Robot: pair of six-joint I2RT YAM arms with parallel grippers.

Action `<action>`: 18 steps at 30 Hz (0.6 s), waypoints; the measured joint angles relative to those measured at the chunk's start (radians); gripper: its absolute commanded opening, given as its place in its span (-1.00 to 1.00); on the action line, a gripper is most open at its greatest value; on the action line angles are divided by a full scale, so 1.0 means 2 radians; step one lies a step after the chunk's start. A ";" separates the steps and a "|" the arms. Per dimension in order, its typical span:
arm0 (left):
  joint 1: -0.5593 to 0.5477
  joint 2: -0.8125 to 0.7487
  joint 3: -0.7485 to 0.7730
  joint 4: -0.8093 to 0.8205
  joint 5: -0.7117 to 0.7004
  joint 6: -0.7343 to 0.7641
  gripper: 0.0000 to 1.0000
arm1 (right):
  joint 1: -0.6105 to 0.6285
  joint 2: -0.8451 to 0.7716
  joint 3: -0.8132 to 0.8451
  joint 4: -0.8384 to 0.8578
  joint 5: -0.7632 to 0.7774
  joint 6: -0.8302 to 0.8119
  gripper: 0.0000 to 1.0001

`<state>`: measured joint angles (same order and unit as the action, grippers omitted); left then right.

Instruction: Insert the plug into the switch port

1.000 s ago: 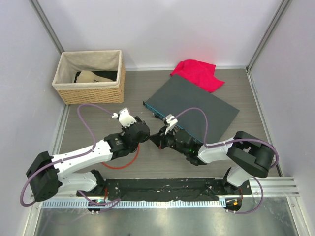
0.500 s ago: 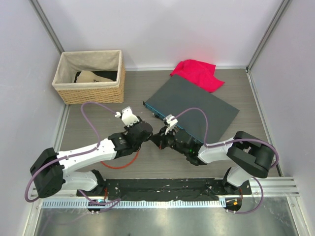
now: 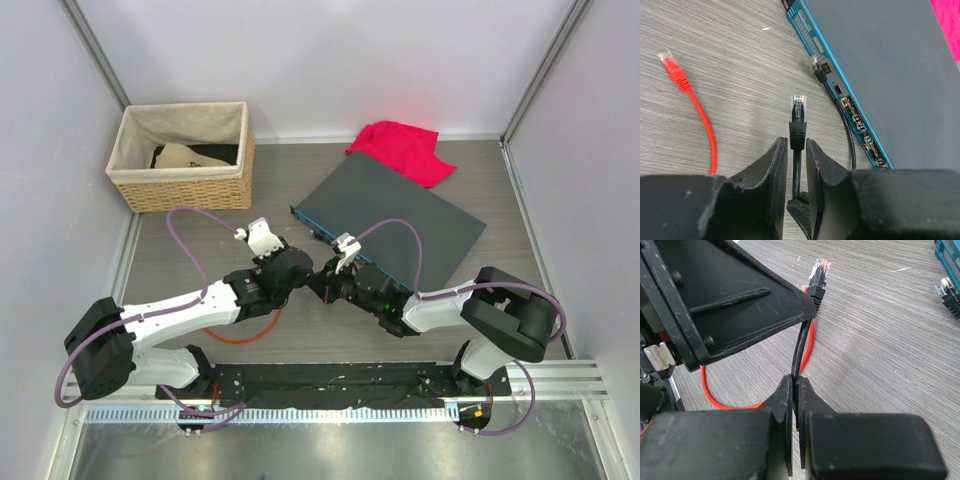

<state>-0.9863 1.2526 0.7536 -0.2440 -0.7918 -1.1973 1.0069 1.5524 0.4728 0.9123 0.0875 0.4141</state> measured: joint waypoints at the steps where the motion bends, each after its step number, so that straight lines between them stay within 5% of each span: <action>1: 0.000 0.000 0.000 0.000 -0.001 0.000 -0.53 | 0.000 0.000 0.000 0.000 0.000 0.000 -0.98; 18: 0.000 0.015 0.007 0.001 -0.002 0.000 -0.71 | 0.000 0.000 -0.002 0.002 -0.001 0.000 -0.98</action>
<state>-0.9863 1.2831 0.7685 -0.2428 -0.7967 -1.1969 1.0069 1.5524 0.4694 0.9157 0.0864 0.4137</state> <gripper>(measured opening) 0.148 0.042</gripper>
